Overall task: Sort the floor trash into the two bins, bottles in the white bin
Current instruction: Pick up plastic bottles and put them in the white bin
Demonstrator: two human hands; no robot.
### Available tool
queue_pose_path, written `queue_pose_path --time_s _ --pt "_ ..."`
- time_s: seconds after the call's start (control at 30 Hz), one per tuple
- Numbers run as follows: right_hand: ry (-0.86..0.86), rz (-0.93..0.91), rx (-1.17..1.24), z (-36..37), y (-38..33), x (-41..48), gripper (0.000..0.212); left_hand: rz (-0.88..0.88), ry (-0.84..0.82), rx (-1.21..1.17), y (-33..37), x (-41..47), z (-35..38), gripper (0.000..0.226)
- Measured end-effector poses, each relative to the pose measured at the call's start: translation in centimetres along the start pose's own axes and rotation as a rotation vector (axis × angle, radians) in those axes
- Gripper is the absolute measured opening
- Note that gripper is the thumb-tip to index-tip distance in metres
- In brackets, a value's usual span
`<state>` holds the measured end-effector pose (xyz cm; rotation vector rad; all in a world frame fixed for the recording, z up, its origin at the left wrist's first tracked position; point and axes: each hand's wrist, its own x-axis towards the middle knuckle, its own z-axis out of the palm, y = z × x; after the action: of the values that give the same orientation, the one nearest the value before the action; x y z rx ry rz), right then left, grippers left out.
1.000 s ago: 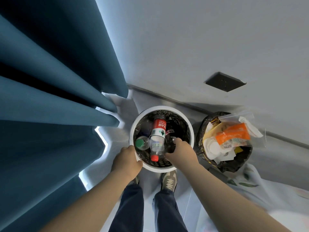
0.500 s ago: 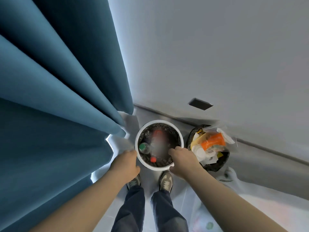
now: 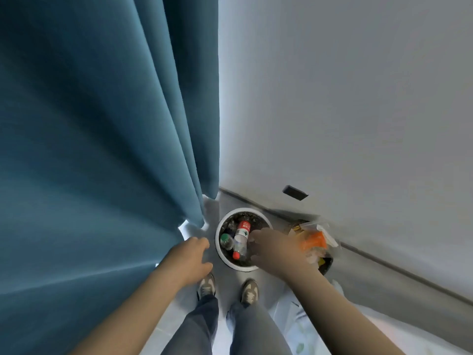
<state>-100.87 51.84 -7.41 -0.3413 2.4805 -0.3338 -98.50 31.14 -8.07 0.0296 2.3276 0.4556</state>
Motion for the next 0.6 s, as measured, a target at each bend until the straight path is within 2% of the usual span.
queue_pose_path --time_s 0.23,0.4,0.6 --pt "0.044 -0.172 -0.033 -5.8 -3.0 -3.1 0.035 -0.108 0.188 -0.141 0.6 -6.6 -2.7 0.043" --pt "0.059 -0.346 -0.105 -9.0 -3.9 -4.6 0.047 -0.215 0.345 -0.267 3.2 -10.5 -2.5 0.043" --pt "-0.032 -0.610 -0.223 -11.2 -4.9 -6.1 0.041 -0.363 0.526 -0.418 6.8 -14.8 0.2 0.036"
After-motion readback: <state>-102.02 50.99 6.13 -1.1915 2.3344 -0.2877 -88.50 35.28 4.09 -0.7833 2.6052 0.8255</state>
